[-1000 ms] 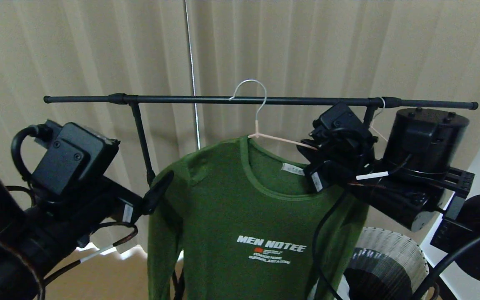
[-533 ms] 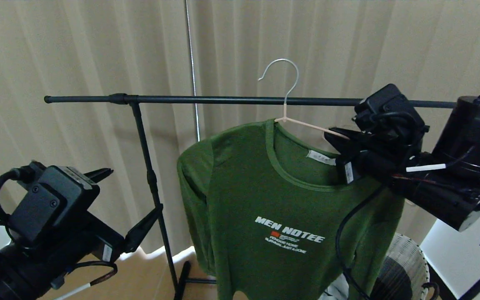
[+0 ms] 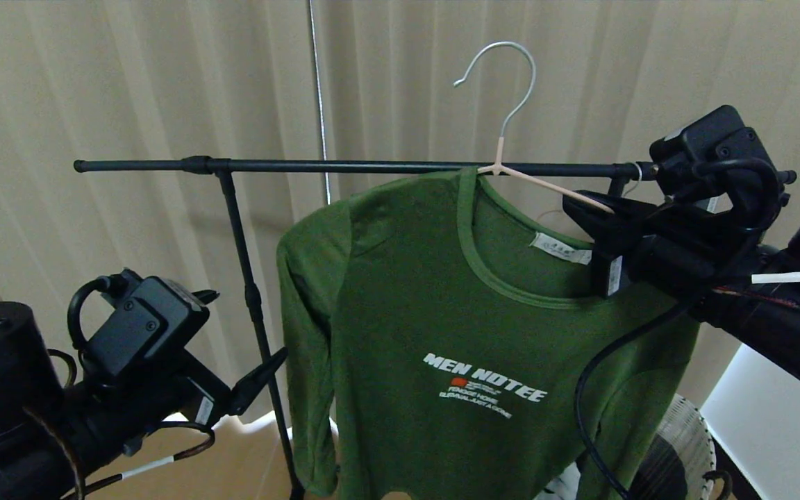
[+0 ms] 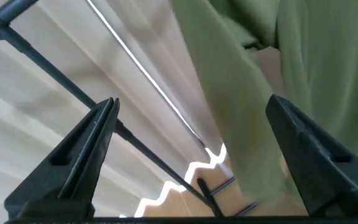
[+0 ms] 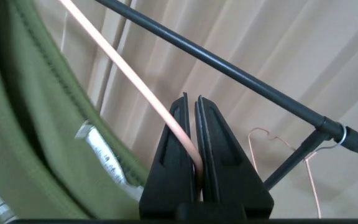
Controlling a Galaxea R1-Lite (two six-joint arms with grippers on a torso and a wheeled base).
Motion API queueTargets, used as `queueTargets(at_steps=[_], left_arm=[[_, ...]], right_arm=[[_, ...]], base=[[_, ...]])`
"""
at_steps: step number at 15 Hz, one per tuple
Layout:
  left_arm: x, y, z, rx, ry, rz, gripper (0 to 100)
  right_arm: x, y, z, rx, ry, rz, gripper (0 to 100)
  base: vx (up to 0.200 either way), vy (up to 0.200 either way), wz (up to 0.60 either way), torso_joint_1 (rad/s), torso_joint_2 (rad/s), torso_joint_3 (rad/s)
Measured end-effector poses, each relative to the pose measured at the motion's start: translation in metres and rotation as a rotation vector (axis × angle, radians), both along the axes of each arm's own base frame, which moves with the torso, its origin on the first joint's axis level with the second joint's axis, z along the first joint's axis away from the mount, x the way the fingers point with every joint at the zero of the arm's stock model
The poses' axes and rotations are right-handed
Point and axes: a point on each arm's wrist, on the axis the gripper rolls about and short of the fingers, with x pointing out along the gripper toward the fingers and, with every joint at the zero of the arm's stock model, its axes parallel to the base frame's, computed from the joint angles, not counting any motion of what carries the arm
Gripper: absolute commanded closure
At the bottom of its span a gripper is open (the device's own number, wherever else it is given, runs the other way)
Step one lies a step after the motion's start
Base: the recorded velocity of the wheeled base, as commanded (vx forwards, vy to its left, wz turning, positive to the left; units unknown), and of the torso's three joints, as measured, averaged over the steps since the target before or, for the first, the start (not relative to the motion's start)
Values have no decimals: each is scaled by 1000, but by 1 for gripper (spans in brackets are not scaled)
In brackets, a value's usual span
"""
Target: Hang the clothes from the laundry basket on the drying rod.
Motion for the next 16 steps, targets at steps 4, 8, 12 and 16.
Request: queueTargets(at_steps=[4,8,12,16], left_arm=[[5,-3,-3,8,13,-4,100],[7,-2,-4,10,20,10,100],[10,18,-10,34,37,108,100],[10,42,-13,38,49,220,100]], right_arm=[[-1,1,-1,-3,2,26,100],[-2,1,-1,-3,1,28,100],[-4,-1,-1,-3,-2,18,100],[-8,-5,-3,-9,4,10,100]], base=[[0,0,0,0,0,0],[0,0,0,0,0,0],[0,0,0,0,0,0],[0,0,0,0,0,0]])
